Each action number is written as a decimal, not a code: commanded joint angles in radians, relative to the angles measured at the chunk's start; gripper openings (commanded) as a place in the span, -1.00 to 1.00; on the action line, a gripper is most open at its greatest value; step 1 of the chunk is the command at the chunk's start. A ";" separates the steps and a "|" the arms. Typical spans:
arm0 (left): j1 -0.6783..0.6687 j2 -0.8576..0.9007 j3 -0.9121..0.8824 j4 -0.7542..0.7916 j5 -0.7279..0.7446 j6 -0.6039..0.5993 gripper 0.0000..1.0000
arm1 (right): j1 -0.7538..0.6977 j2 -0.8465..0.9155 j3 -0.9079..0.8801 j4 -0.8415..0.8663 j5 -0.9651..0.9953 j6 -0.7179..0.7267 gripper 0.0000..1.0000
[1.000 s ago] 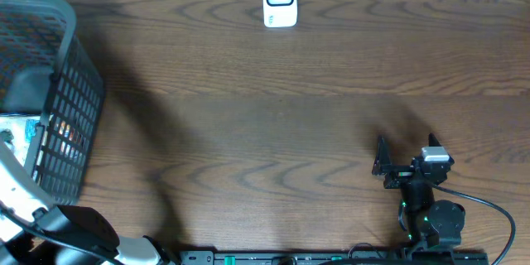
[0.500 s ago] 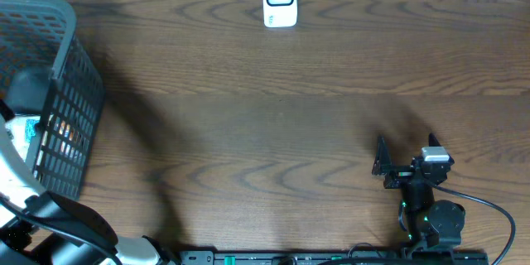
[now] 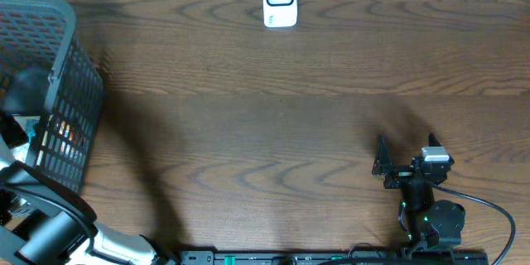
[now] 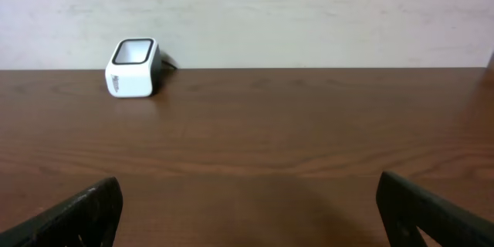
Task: Scan the item barcode
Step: 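Grasp the green wet-wipe pack inside the basket with the left gripper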
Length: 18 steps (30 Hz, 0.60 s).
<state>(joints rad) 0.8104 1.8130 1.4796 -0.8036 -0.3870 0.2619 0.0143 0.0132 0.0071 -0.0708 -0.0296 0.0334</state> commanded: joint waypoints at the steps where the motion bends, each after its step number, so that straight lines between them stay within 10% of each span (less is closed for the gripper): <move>1: 0.008 0.033 -0.011 -0.002 0.010 -0.021 0.74 | -0.006 -0.002 -0.002 -0.004 0.001 0.007 0.99; 18: 0.097 0.063 -0.069 -0.002 0.040 -0.103 0.66 | -0.006 -0.002 -0.002 -0.004 0.001 0.007 0.99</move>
<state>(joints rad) 0.8894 1.8687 1.4120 -0.8036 -0.3744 0.1928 0.0143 0.0128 0.0071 -0.0708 -0.0296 0.0334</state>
